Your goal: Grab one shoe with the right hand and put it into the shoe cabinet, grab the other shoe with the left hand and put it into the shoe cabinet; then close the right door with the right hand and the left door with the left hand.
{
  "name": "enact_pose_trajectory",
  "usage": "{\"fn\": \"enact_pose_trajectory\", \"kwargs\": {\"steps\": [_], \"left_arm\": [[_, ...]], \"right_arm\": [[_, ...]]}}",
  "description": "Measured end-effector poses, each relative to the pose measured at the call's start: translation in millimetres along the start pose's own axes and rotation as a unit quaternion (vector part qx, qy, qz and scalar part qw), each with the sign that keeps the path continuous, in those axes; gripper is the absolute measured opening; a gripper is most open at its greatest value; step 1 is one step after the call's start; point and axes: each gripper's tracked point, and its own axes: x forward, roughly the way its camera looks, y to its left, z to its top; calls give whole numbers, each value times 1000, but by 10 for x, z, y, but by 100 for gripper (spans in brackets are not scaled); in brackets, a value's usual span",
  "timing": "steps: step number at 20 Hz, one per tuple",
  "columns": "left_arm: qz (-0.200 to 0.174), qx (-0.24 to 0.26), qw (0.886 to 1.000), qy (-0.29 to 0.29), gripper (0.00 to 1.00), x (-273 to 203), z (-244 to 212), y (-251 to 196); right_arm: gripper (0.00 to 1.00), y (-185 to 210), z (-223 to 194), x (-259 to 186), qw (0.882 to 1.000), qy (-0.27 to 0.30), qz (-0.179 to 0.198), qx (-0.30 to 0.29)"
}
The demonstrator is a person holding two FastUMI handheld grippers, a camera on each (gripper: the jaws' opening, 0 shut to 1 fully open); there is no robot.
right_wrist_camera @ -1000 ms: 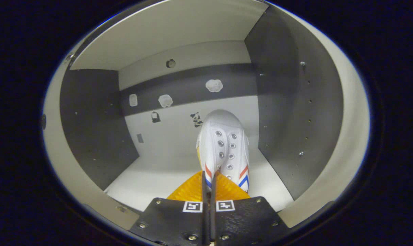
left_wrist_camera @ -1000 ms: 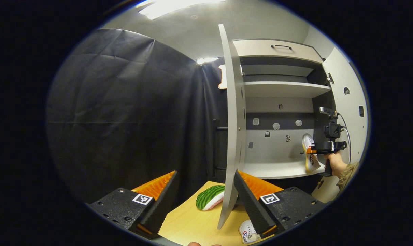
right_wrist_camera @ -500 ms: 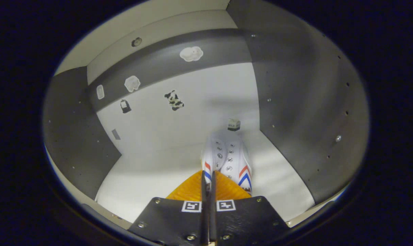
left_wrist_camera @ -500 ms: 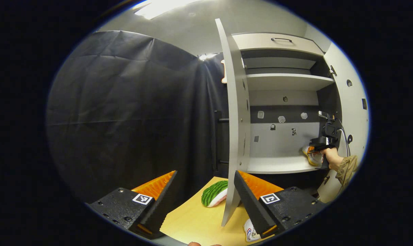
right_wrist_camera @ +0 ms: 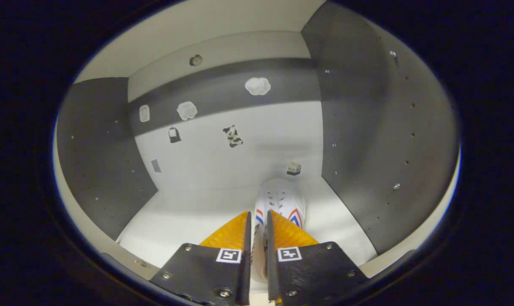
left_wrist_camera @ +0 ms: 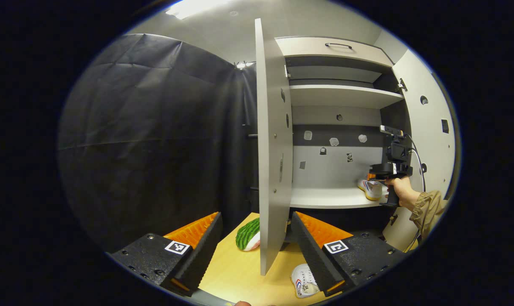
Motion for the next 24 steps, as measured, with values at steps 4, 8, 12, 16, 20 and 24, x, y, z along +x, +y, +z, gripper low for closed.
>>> {"fn": "enact_pose_trajectory", "kwargs": {"steps": [4, 8, 12, 16, 20, 24], "left_arm": [[-27, -1, 1000, 0, 99, -48, -83, -143], [-53, 0, 999, 11, 99, -96, -241, -304], [-94, -6, 995, 46, 99, -19, -570, -520], [-138, 11, 985, 103, 100, 44, -1132, -798], [-186, 24, 964, 189, 99, 113, -1866, -1051], [-197, 48, 944, 261, 98, 240, -2623, -1151]], "right_arm": [[17, 156, 209, -576, 999, -46, 17, -23], [17, 350, 345, -1198, 996, -75, 45, -20], [17, 393, 412, -1751, 993, -103, 62, -23], [17, 298, 468, -2258, 990, -122, 61, -34], [17, 166, 563, -2702, 989, -132, 63, -36], [17, 42, 588, -3037, 987, -146, 60, -39]]}}
